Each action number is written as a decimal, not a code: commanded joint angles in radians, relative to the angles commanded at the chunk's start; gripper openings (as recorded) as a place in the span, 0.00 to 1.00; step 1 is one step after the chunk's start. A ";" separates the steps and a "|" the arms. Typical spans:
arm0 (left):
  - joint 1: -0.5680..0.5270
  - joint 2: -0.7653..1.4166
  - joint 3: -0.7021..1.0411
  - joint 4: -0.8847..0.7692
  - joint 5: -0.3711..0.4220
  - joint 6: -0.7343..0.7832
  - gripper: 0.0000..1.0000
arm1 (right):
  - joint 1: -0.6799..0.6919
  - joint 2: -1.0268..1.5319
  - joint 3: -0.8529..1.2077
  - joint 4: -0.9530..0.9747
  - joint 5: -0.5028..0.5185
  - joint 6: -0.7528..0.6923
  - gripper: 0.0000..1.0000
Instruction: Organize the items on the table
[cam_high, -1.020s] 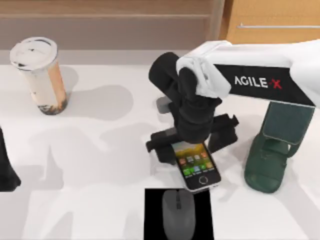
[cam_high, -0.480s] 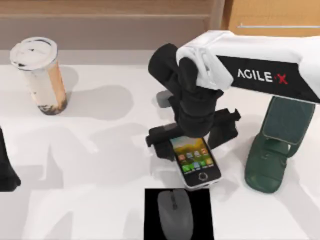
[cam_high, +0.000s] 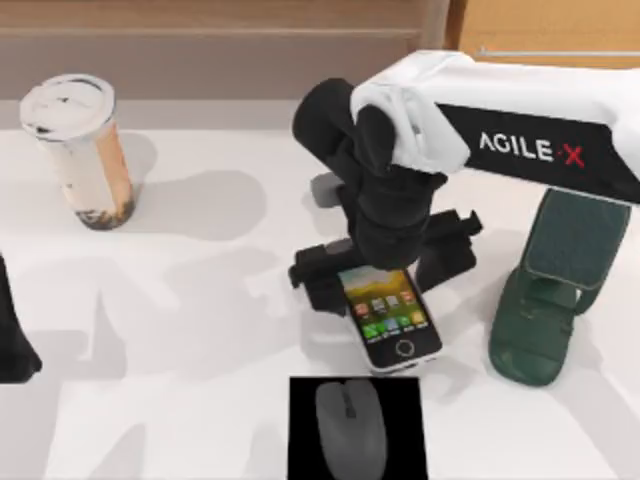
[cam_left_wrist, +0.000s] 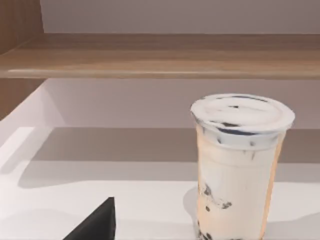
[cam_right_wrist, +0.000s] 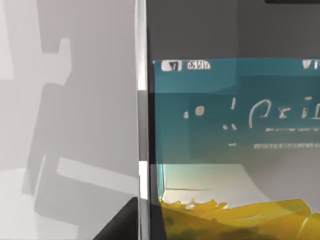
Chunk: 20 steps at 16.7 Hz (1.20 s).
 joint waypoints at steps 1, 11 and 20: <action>0.000 0.000 0.000 0.000 0.000 0.000 1.00 | 0.019 -0.018 -0.013 0.003 0.021 0.021 0.00; 0.000 0.000 0.000 0.000 0.000 0.000 1.00 | 0.333 -0.465 -0.429 0.090 0.681 0.608 0.00; 0.000 0.000 0.000 0.000 0.000 0.000 1.00 | 0.344 -0.794 -0.729 0.151 1.105 0.886 0.00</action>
